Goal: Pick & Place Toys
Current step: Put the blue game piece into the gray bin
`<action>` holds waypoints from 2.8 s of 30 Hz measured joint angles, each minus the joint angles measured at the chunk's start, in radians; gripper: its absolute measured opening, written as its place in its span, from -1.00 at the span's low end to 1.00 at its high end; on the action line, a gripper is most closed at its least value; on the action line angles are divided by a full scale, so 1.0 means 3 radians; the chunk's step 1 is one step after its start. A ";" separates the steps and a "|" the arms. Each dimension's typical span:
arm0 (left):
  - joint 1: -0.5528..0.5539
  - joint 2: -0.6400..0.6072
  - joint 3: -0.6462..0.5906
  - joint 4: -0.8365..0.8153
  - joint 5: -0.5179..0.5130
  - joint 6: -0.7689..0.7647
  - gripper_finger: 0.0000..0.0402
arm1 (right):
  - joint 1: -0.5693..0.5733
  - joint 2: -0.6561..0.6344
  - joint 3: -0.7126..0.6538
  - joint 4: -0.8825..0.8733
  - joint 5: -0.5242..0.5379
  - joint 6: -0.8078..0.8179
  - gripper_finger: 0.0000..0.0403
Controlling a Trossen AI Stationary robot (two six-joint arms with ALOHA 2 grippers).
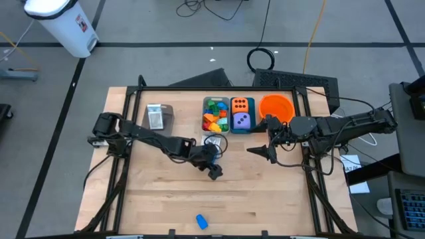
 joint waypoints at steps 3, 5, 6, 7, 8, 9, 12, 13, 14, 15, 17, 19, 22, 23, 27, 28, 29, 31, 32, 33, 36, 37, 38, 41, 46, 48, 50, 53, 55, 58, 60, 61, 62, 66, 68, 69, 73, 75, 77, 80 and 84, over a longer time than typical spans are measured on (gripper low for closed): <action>0.0036 -0.0002 0.0000 -0.0038 0.0048 0.0094 0.83 | 0.0000 0.0000 0.0000 -0.0008 0.0001 -0.0001 0.96; 0.0087 -0.0032 -0.0003 -0.0090 0.0072 -0.0007 0.83 | 0.0000 0.0000 0.0000 -0.0019 0.0001 -0.0001 0.96; 0.0109 -0.0043 -0.0002 -0.0067 0.0071 -0.0032 0.83 | 0.0000 0.0000 0.0000 -0.0028 0.0001 -0.0001 0.96; 0.0125 -0.0064 -0.0001 -0.0051 0.0059 -0.0032 0.83 | 0.0000 0.0000 0.0000 -0.0029 0.0002 -0.0007 0.96; 0.0140 -0.0085 -0.0001 -0.0072 0.0061 -0.0032 0.83 | 0.0000 0.0000 0.0000 -0.0029 0.0002 -0.0021 0.96; 0.0154 -0.0095 -0.0001 -0.0095 0.0059 -0.0031 0.83 | 0.0000 -0.0001 0.0000 -0.0033 0.0003 -0.0040 0.96; 0.0199 -0.0094 0.0003 -0.0210 0.0037 -0.0107 0.83 | -0.0008 -0.0001 0.0000 -0.0036 0.0056 -0.0088 0.96; 0.0218 -0.0093 0.0002 -0.0300 0.0032 -0.0134 0.83 | -0.0016 -0.0001 0.0000 -0.0037 0.0075 -0.0088 0.96; 0.0230 -0.0093 0.0001 -0.0371 0.0012 -0.0176 0.83 | -0.0024 -0.0001 0.0000 -0.0039 0.0077 -0.0088 0.96; 0.0240 -0.0093 0.0002 -0.0457 -0.0026 -0.0228 0.83 | -0.0037 -0.0001 0.0000 -0.0049 0.0077 -0.0088 0.96; 0.0250 -0.0093 0.0002 -0.0646 -0.0153 -0.0301 0.83 | -0.0058 -0.0001 0.0000 -0.0066 0.0077 -0.0088 0.96; 0.0253 -0.0089 0.0001 -0.0745 -0.0277 -0.0341 0.83 | -0.0070 -0.0001 0.0000 -0.0104 0.0076 -0.0088 0.96; 0.0245 -0.0090 0.0044 -0.0825 -0.0392 -0.0355 0.83 | -0.0108 -0.0001 0.0000 -0.0128 0.0072 -0.0088 0.96; 0.0238 -0.0090 0.0048 -0.0812 -0.0429 -0.0355 0.83 | -0.0123 -0.0001 0.0000 -0.0133 0.0072 -0.0088 0.96; 0.0219 -0.0090 0.0048 -0.0837 -0.0583 -0.0348 0.83 | -0.0177 -0.0001 0.0000 -0.0146 0.0065 -0.0130 0.96; 0.0219 -0.0090 0.0048 -0.0838 -0.0592 -0.0343 0.83 | -0.0190 -0.0001 0.0000 -0.0146 0.0063 -0.0153 0.96; 0.0219 -0.0086 0.0048 -0.0840 -0.0593 -0.0343 0.83 | -0.0200 -0.0001 0.0000 -0.0146 0.0064 -0.0167 0.96; 0.0219 -0.0058 0.0048 -0.0833 -0.0594 -0.0356 0.83 | -0.0224 -0.0001 0.0000 -0.0147 0.0063 -0.0176 0.96; 0.0219 -0.0051 0.0048 -0.0852 -0.0594 -0.0357 0.83 | -0.0237 -0.0001 0.0000 -0.0149 0.0062 -0.0176 0.96; 0.0219 -0.0050 0.0047 -0.0866 -0.0595 -0.0358 0.83 | -0.0242 -0.0001 0.0000 -0.0153 0.0063 -0.0176 0.96; 0.0219 -0.0051 0.0048 -0.0832 -0.0653 -0.0359 0.83 | -0.0242 -0.0001 0.0000 -0.0155 0.0063 -0.0188 0.96; 0.0219 -0.0051 0.0048 -0.0837 -0.0659 -0.0359 0.83 | -0.0242 -0.0001 0.0000 -0.0155 0.0062 -0.0198 0.96; 0.0219 -0.0051 0.0048 -0.0844 -0.0666 -0.0362 0.83 | -0.0242 -0.0001 0.0000 -0.0156 0.0062 -0.0208 0.96; 0.0219 -0.0021 0.0048 -0.0822 -0.0680 -0.0367 0.83 | -0.0242 -0.0001 0.0000 -0.0159 0.0061 -0.0254 0.96; 0.0219 0.0052 0.0048 -0.0776 -0.0680 -0.0393 0.83 | -0.0242 -0.0001 0.0000 -0.0165 0.0062 -0.0252 0.96; 0.0219 0.0076 0.0048 -0.0814 -0.0677 -0.0396 0.83 | -0.0242 0.0000 0.0000 -0.0174 0.0061 -0.0252 0.96; 0.0219 0.0104 0.0047 -0.0794 -0.0677 -0.0422 0.83 | -0.0242 0.0000 0.0000 -0.0176 0.0062 -0.0252 0.96; 0.0219 0.0123 0.0047 -0.0824 -0.0664 -0.0431 0.83 | -0.0240 0.0000 0.0000 -0.0179 0.0062 -0.0252 0.96; 0.0219 0.0162 0.0049 -0.0819 -0.0662 -0.0431 0.83 | -0.0240 0.0000 0.0000 -0.0196 0.0062 -0.0252 0.96; 0.0219 0.0234 0.0047 -0.0860 -0.0652 -0.0447 0.83 | -0.0240 -0.0001 0.0000 -0.0197 0.0062 -0.0252 0.96; 0.0219 0.0262 0.0047 -0.0889 -0.0616 -0.0454 0.83 | -0.0240 0.0000 0.0000 -0.0204 0.0061 -0.0251 0.96; 0.0219 0.0285 0.0048 -0.0890 -0.0610 -0.0455 0.83 | -0.0240 0.0000 0.0000 -0.0210 0.0062 -0.0251 0.96; 0.0219 0.0292 0.0049 -0.0895 -0.0600 -0.0460 0.83 | -0.0240 0.0000 0.0000 -0.0209 0.0062 -0.0245 0.96; 0.0219 0.0291 0.0052 -0.0992 -0.0562 -0.0480 0.83 | -0.0240 0.0000 0.0000 -0.0243 0.0060 -0.0186 0.96; 0.0216 0.0284 0.0054 -0.1063 -0.0552 -0.0501 0.83 | -0.0239 -0.0001 0.0000 -0.0271 0.0061 -0.0175 0.96; 0.0217 0.0284 0.0053 -0.1073 -0.0544 -0.0506 0.83 | -0.0238 -0.0001 0.0000 -0.0272 0.0061 -0.0175 0.96; 0.0217 0.0282 0.0053 -0.1063 -0.0537 -0.0409 0.83 | -0.0238 0.0000 0.0000 -0.0324 0.0060 -0.0163 0.96; 0.0212 0.0282 0.0052 -0.1052 -0.0536 -0.0337 0.83 | -0.0238 0.0000 0.0000 -0.0326 0.0062 -0.0162 0.96; 0.0210 0.0282 0.0052 -0.1051 -0.0517 -0.0270 0.83 | -0.0238 0.0000 0.0000 -0.0325 0.0062 -0.0163 0.96; 0.0230 0.0282 0.0051 -0.1054 -0.0411 -0.0137 0.83 | -0.0238 0.0000 0.0000 -0.0324 0.0060 -0.0162 0.96; 0.0268 0.0281 0.0051 -0.1125 -0.0315 -0.0115 0.81 | -0.0238 0.0000 0.0000 -0.0324 0.0061 -0.0162 0.96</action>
